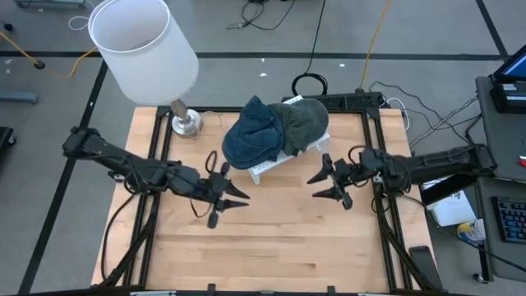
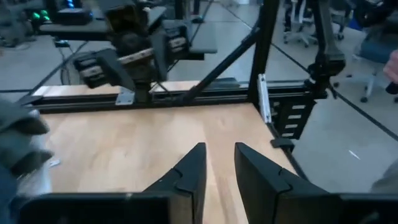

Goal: Pick & Place hat
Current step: Return to Home Position

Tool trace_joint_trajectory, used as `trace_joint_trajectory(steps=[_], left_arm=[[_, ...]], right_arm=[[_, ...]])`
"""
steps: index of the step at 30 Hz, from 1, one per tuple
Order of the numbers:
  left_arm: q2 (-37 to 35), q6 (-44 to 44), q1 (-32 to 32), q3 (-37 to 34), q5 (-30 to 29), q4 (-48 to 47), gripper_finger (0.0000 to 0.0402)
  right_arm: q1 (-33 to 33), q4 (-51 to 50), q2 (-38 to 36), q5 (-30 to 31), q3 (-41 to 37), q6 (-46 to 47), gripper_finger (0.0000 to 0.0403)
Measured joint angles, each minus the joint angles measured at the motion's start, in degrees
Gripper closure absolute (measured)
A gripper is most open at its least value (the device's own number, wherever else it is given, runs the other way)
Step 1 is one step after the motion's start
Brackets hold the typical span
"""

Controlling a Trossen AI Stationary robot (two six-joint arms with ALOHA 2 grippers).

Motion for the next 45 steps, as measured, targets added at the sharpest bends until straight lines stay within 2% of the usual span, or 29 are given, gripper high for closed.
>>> trace_joint_trajectory(steps=[6, 9, 16, 24, 28, 32, 39, 41, 45], left_arm=[[-9.6, -2.1, 0.0, -13.9, -0.9, 9.4, 0.0314], [-14.4, -2.1, -0.3, -20.6, -2.5, 13.0, 0.0314], [-23.8, -1.7, -0.9, -33.5, -5.7, 20.3, 0.0314], [-30.7, -2.0, -1.4, -43.3, -5.5, 24.9, 0.0314], [-32.5, -2.0, -2.5, -48.9, -5.2, 30.2, 0.0314], [-34.0, -2.3, -3.2, -54.4, -5.3, 35.3, 0.0314], [-38.1, -1.3, -3.2, -54.1, -7.2, 33.9, 0.0314], [-41.0, -0.2, -2.9, -54.1, -6.9, 33.1, 0.0314], [-48.3, 0.7, -1.9, -54.1, -7.1, 25.9, 0.0314]], right_arm=[[-0.1, 6.0, -4.3, 0.6, -8.3, 0.8, 0.0197], [-0.1, 8.7, -6.7, 3.3, -12.0, 1.3, 0.0195], [-0.3, 10.2, -11.8, 3.1, -18.0, 0.7, 0.0198], [-0.3, 9.6, -20.1, 2.9, -24.0, -0.5, 0.0195], [-0.2, 10.3, -24.1, 2.9, -27.0, -1.7, 0.0197], [-0.2, 6.0, -26.4, 2.9, -27.1, -4.1, 0.0199], [-1.7, 3.4, -30.0, 2.9, -27.2, -3.4, 0.0196], [-2.5, 1.9, -31.7, 2.9, -27.2, -3.0, 0.0197], [-4.3, -1.9, -35.7, 2.9, -27.3, -2.6, 0.0199]])
